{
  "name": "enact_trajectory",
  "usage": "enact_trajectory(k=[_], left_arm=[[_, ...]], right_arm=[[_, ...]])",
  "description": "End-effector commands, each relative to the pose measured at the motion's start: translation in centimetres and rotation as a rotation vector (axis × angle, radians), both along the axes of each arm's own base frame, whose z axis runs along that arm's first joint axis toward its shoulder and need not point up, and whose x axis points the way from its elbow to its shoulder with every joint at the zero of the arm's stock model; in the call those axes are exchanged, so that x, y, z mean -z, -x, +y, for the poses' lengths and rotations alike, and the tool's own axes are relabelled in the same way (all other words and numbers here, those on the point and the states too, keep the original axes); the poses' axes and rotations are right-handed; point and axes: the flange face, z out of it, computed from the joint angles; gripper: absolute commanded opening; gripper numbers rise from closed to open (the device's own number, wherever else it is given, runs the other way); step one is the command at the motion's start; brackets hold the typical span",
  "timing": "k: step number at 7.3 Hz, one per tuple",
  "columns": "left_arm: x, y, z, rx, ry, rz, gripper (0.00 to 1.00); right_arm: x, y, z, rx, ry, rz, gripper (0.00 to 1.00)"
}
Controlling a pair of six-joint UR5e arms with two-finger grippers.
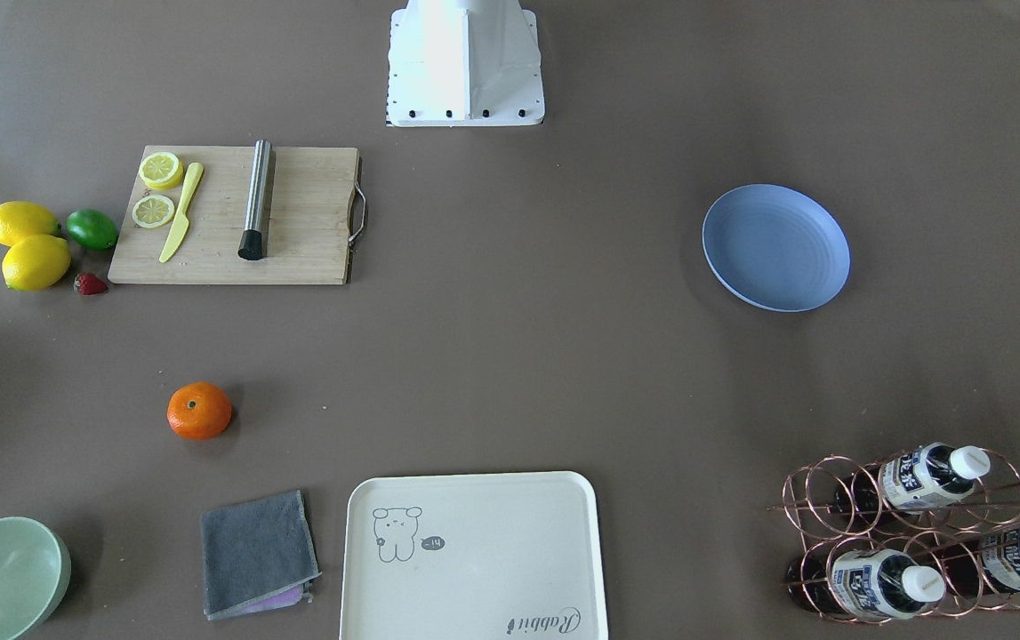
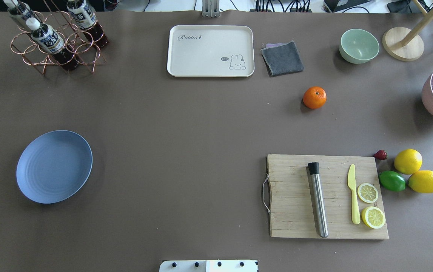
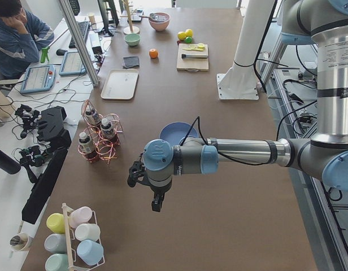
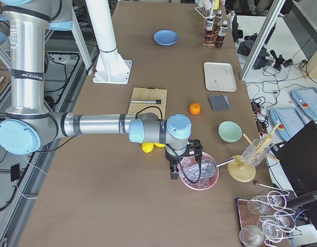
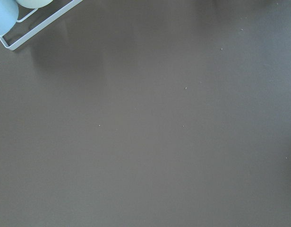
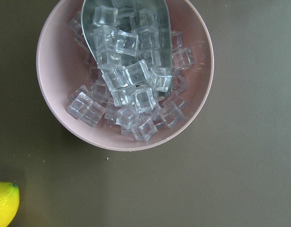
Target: Pick orange to plate
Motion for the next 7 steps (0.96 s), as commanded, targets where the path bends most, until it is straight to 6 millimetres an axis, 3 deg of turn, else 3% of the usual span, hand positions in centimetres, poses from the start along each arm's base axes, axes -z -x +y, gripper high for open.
enact_trajectory(k=[1, 4, 7], left_arm=[[0.2, 0.0, 0.0, 0.0, -0.004, -0.001, 0.98], [0.5, 0.0, -0.6, 0.003, -0.009, 0.0, 0.98], [2.1, 0.1, -1.4, 0.005, -0.089, 0.0, 0.98]], right_arm=[[0.1, 0.0, 0.0, 0.0, -0.002, -0.001, 1.0], [0.1, 0.0, 0.0, 0.0, -0.003, -0.002, 1.0], [0.8, 0.1, -0.5, 0.0, -0.017, -0.015, 1.0]])
